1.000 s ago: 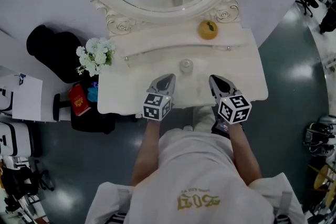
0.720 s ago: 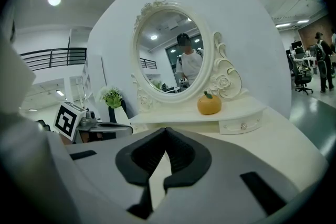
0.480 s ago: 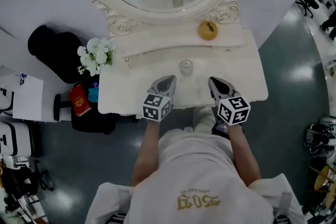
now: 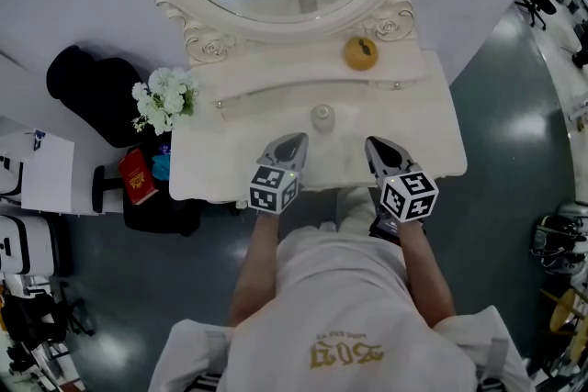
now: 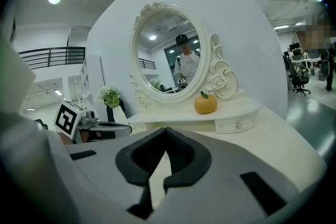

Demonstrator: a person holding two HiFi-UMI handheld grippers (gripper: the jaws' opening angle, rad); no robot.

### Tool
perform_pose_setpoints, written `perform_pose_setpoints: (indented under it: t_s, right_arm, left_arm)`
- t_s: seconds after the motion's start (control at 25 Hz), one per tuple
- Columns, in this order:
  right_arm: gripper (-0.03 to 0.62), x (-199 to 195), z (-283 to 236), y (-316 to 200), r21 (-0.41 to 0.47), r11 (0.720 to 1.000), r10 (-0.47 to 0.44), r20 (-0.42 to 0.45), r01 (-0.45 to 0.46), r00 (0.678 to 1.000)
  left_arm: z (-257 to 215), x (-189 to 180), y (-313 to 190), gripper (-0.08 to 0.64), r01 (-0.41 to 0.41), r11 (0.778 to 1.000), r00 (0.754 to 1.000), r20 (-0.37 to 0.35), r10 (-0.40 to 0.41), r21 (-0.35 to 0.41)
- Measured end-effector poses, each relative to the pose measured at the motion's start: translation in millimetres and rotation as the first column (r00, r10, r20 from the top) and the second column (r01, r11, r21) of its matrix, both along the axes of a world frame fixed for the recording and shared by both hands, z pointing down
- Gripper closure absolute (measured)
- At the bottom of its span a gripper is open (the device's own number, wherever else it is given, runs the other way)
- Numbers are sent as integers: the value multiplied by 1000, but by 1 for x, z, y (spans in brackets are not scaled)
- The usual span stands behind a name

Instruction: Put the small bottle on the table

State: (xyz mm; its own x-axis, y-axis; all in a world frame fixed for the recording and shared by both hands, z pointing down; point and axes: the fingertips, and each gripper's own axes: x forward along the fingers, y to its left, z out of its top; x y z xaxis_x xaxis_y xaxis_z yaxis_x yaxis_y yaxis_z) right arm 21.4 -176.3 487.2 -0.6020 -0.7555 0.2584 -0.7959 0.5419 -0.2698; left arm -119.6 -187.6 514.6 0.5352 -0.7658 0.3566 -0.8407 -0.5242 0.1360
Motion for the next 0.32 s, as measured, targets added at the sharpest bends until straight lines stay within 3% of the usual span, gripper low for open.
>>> perform_pose_setpoints:
  t_s: [0.32]
  right_arm:
    - [580,3,0,0,-6,1000,4,3,-4,1000]
  left_arm:
    - [2,-3,-1,545,17,1000,1000,5,-17,-7]
